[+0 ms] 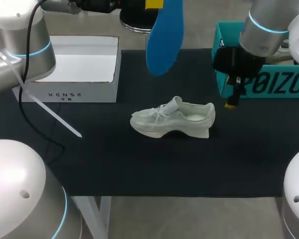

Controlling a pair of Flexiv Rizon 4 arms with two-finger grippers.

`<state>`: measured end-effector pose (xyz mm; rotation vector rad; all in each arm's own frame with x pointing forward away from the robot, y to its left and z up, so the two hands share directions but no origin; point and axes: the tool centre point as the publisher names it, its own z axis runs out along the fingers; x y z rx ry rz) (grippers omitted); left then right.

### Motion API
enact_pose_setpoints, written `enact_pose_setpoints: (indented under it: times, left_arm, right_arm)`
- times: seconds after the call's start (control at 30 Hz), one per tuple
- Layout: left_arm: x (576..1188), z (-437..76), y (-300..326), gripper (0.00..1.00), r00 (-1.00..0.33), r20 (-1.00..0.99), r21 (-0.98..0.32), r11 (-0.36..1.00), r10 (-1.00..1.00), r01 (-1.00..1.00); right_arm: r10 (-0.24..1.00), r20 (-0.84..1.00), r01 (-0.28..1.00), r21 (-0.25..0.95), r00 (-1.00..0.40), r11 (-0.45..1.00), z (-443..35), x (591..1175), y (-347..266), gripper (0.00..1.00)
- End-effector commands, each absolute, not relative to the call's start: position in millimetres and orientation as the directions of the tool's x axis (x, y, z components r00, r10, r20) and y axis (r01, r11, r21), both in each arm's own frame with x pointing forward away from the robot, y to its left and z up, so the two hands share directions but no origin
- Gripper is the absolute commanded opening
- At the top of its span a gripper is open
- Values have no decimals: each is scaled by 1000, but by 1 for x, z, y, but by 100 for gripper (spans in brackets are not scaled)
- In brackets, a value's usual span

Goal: Take the shoe out of the shoebox, open the shoe tongue, remove and reinsert the insole, then place the shoe into the shoebox

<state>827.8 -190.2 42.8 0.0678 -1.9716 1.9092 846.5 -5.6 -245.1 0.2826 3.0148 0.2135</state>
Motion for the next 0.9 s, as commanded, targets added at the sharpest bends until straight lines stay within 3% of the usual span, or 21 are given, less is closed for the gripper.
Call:
enact_pose_setpoints:
  times: [0.03,0.33,0.9]
  left_arm:
    - [829,43,-191,0,-921,311,-951,70,235,-303]
    - [829,43,-191,0,-921,311,-951,70,235,-303]
    - [829,43,-191,0,-921,311,-951,70,235,-303]
  right_arm:
    - [183,-78,172,129,-980,977,-248,867,11,100]
    - [163,-58,155,115,-985,981,-253,884,42,100]
    - [189,-78,167,225,-979,960,-306,905,61,100]
